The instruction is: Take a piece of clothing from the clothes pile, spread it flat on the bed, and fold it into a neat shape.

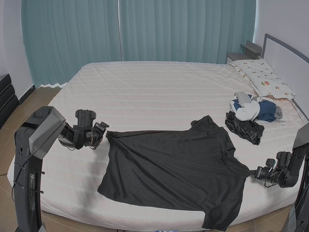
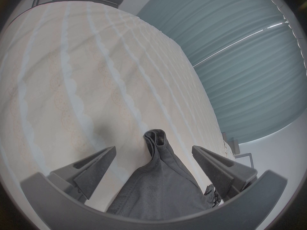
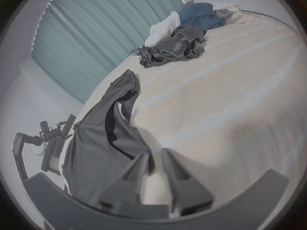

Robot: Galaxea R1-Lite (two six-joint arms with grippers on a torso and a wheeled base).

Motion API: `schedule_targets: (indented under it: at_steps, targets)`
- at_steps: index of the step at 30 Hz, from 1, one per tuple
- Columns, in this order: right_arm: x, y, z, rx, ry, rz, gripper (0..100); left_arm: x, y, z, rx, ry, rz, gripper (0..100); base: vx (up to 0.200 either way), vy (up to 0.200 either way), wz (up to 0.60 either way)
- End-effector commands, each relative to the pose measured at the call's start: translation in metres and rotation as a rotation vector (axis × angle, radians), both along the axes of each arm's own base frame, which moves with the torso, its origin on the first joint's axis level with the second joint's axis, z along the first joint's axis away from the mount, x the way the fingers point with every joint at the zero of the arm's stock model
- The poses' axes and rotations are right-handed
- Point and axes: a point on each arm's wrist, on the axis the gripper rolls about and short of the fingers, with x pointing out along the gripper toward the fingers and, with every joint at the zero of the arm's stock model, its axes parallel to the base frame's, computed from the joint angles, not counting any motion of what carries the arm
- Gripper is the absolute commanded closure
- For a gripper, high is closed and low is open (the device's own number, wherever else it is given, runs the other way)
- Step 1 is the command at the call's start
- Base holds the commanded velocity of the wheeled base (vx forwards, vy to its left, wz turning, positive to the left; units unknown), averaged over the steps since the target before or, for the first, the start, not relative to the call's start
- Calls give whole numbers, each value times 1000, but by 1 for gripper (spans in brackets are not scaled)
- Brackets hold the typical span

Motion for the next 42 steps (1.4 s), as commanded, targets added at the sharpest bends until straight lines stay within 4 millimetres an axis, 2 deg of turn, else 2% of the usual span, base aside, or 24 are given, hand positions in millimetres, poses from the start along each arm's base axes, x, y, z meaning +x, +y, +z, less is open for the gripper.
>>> schedule_targets:
  at_steps: [1, 2, 4, 7, 8, 11, 13, 14, 16, 20, 25, 26, 28, 34, 42]
  targets:
    - [-1, 2, 8, -15, -10, -5, 0, -2, 2, 7, -1, -11, 4, 0, 0, 0, 0]
    - [-1, 2, 8, -15, -10, -5, 0, -2, 2, 7, -1, -11, 4, 0, 0, 0, 0]
    - [-6, 12, 28, -19, -34, 2, 0, -6, 3, 10, -1, -8, 4, 0, 0, 0, 0]
    - [-15, 23, 43, 5, -37, -1, 0, -11, 3, 16, -3, -9, 4, 0, 0, 0, 0]
    - [-15, 23, 43, 5, -37, -1, 0, -11, 3, 16, -3, -9, 4, 0, 0, 0, 0]
    - [-24, 39, 50, 20, 10, -44, 0, -23, -1, 32, -5, -18, -8, 0, 0, 0, 0]
    - [-26, 40, 50, 19, 20, -67, 0, -24, -2, 36, -6, -24, -11, 0, -100, 0, 0]
    - [-29, 42, 50, 38, 34, -103, 0, -27, -11, 42, -7, -32, -31, 0, -200, 0, 0]
    - [-36, 44, 53, 77, 39, -132, 0, -28, -16, 44, -7, -30, -42, 0, -200, 0, 0]
    - [-43, 52, 56, 144, 30, -161, 0, -32, -19, 36, -4, -3, -49, 0, -200, 0, 0]
    - [-47, 58, 51, 209, 37, -185, 0, -56, -20, 27, 8, 67, -66, 0, -200, 0, 0]
    - [-47, 61, 49, 213, 47, -175, 0, -69, -19, 21, 1, 111, -83, 0, -200, 0, 0]
    - [-47, 64, 47, 217, 56, -164, 0, -83, -17, 12, -13, 156, -108, 0, -100, 0, 0]
    - [-47, 70, 43, 251, 94, -166, 0, -111, -16, 5, 9, 130, -130, 0, 0, 0, 0]
    - [-49, 70, 33, 248, 133, -179, 0, -119, -17, -2, 69, 150, -180, 0, 0, 0, 0]
